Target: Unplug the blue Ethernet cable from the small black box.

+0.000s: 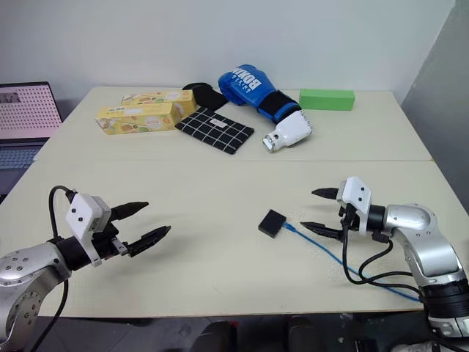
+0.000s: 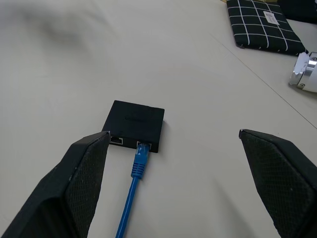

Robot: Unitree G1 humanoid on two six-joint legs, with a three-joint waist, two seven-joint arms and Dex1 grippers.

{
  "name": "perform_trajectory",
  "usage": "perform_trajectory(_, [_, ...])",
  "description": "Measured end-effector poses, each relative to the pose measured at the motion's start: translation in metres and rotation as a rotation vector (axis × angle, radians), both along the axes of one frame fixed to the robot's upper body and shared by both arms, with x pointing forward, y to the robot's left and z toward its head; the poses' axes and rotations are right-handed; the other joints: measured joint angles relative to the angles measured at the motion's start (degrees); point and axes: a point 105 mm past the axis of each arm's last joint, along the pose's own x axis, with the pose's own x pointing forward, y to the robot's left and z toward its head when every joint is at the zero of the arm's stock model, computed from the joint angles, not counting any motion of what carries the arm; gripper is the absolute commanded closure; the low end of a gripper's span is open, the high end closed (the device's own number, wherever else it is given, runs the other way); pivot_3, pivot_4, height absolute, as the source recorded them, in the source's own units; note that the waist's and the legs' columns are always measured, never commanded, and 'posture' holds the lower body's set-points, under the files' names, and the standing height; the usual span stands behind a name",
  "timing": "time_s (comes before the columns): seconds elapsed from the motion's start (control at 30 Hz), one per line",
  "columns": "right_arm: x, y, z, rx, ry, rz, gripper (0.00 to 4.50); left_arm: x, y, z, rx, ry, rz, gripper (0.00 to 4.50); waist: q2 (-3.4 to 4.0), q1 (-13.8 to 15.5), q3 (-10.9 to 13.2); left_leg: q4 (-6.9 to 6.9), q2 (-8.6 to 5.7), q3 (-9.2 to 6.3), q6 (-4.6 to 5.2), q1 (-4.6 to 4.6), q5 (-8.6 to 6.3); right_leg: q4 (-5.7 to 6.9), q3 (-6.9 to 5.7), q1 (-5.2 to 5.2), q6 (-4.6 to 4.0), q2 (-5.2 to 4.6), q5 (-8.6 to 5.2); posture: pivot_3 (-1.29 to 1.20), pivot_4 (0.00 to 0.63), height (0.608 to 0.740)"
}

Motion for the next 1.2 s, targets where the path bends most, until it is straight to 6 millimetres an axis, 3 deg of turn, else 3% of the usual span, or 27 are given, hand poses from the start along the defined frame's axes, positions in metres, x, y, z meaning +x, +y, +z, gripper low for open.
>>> perform_trajectory(0.63, [0.0,-0.001,-0.001,-0.029,-0.003,0.004,0.09,-0.002,-0.003,-0.002,-0.015,0.031,-0.018,0.0,0.0,0.0,0.0,0.0,0.0,0.0,0.0,-0.01,0.0,-0.03,0.0,0.0,0.0,-0.01,0.0,0.0,0.15,0.74])
perform_trajectory(1.0, [-0.005,-0.008,-0.012,-0.066,0.038,-0.021,0.09,-0.015,-0.019,-0.01,0.017,0.087,-0.184,0.0,0.03,0.0,0.0,-0.02,0.0,0.03,0.0,-0.03,0.0,-0.08,0.0,0.01,0.0,-0.01,0.0,0.0,0.15,0.74])
perform_trajectory(1.2, [-0.013,0.0,-0.015,-0.101,0.052,-0.035,0.09,-0.024,-0.026,-0.008,0.045,0.11,-0.298,0.0,0.03,0.0,0.0,-0.02,-0.01,0.03,0.0,-0.04,0.0,-0.12,-0.01,0.03,0.0,-0.01,0.0,0.0,0.15,0.74])
